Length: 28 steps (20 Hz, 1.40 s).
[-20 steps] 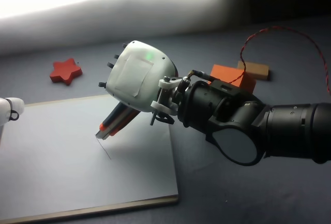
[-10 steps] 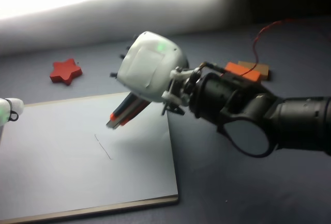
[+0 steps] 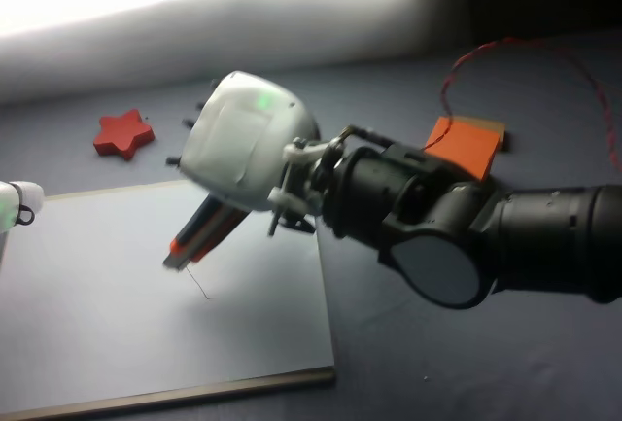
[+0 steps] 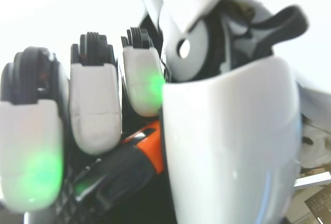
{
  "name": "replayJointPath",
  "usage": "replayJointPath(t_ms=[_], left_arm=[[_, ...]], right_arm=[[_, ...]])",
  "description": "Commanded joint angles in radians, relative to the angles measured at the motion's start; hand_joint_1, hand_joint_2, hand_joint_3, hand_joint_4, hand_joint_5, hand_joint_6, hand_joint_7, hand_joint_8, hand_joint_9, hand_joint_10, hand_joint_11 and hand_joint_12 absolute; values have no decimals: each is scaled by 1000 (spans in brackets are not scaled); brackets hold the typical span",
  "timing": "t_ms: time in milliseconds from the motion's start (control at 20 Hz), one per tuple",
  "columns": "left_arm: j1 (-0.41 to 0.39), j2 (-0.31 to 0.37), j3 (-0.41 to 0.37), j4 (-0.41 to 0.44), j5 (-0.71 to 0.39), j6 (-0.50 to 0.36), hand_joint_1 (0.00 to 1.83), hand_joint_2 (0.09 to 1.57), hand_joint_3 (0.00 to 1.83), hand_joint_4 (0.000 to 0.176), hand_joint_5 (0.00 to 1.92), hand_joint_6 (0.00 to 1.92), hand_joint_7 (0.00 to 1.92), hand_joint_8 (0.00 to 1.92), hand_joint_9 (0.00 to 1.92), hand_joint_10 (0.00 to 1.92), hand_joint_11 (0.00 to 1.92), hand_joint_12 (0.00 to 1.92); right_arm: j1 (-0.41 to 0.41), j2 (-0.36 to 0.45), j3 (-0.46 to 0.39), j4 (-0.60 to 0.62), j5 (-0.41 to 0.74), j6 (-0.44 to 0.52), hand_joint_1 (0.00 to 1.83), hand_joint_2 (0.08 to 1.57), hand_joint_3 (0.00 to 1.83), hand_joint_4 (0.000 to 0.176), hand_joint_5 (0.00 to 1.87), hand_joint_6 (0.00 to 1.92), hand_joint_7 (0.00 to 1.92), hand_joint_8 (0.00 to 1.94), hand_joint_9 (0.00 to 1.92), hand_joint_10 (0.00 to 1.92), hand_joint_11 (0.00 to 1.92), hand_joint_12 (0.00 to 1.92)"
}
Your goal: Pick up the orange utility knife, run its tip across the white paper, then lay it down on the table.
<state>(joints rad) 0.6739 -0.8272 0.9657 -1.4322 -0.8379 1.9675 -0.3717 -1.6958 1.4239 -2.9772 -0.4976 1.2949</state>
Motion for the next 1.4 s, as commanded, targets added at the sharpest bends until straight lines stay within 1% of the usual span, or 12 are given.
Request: replayJointPath(t_ms=[0, 100, 200, 400, 600, 650, 800, 850, 1000, 1050, 1300, 1350], left_arm=[[-9, 15, 10, 47, -78, 6, 204, 1294, 0, 11, 141, 6, 197, 9, 237, 10, 0, 742], [-9, 15, 10, 46, -78, 6, 174, 1305, 1, 16, 102, 0, 158, 0, 195, 1, 0, 700], [-10, 14, 10, 46, -78, 6, 188, 1305, 1, 13, 102, 3, 163, 6, 197, 7, 0, 669], [-11, 14, 11, 45, -79, 6, 178, 1305, 0, 15, 108, 2, 175, 2, 218, 8, 0, 730], [-14, 13, 10, 45, -79, 6, 183, 1304, 0, 12, 117, 2, 166, 0, 218, 3, 0, 755], [-14, 13, 10, 45, -79, 6, 209, 1298, 0, 13, 128, 6, 168, 2, 214, 1, 0, 747], [-15, 13, 10, 44, -79, 6, 181, 1303, 0, 9, 127, 3, 164, 1, 201, 1, 0, 704], [-16, 13, 10, 42, -80, 6, 155, 1308, 2, 17, 102, 0, 138, 0, 179, 0, 0, 670], [-16, 13, 9, 42, -81, 6, 160, 1308, 1, 15, 108, 3, 135, 0, 176, 0, 0, 699], [-16, 13, 9, 41, -81, 6, 170, 1308, 1, 12, 115, 5, 143, 3, 186, 4, 0, 699], [-18, 13, 6, 40, -81, 6, 160, 1310, 1, 13, 108, 0, 146, 0, 189, 1, 0, 685], [-19, 13, 6, 39, -81, 6, 160, 1310, 1, 14, 109, 1, 146, 1, 185, 0, 0, 683]], right_arm=[[11, -5, 2, -35, -100, -24, 1509, 1085, 552, 176, 1548, 1921, 1763, 1941, 1892, 1921, 1921, 1921], [11, -28, 10, -35, -101, -28, 1519, 1087, 538, 176, 1534, 1921, 1766, 1941, 1897, 1921, 1921, 1921], [12, -47, 16, -35, -103, -37, 1514, 1091, 538, 176, 1527, 1921, 1764, 1941, 1895, 1921, 1921, 1921], [5, -53, 12, -35, -101, -46, 1509, 1088, 541, 176, 1536, 1921, 1762, 1941, 1891, 1921, 1921, 1921], [-19, -33, -9, -35, -104, -58, 1512, 1088, 542, 176, 1532, 1921, 1771, 1941, 1897, 1921, 1921, 1921], [-27, -27, -15, -35, -105, -61, 1506, 1086, 544, 176, 1534, 1921, 1773, 1941, 1896, 1921, 1921, 1921], [-42, -15, -31, -35, -112, -67, 1497, 1086, 558, 176, 1543, 1921, 1767, 1941, 1892, 1921, 1921, 1921], [-46, -10, -39, -35, -118, -67, 1495, 1084, 557, 176, 1547, 1921, 1766, 1941, 1891, 1921, 1921, 1921], [-54, 12, -66, -35, -124, -67, 1497, 1092, 559, 176, 1526, 1921, 1757, 1941, 1890, 1921, 1921, 1921], [-56, 21, -75, -35, -124, -67, 1496, 1087, 559, 176, 1527, 1921, 1760, 1941, 1891, 1921, 1921, 1921], [-65, 69, -116, -35, -127, -64, 1493, 1072, 569, 176, 1541, 1921, 1763, 1941, 1893, 1921, 1921, 1921], [-68, 78, -124, -35, -128, -63, 1498, 1058, 605, 176, 1545, 1921, 1768, 1941, 1896, 1921, 1921, 1921]])
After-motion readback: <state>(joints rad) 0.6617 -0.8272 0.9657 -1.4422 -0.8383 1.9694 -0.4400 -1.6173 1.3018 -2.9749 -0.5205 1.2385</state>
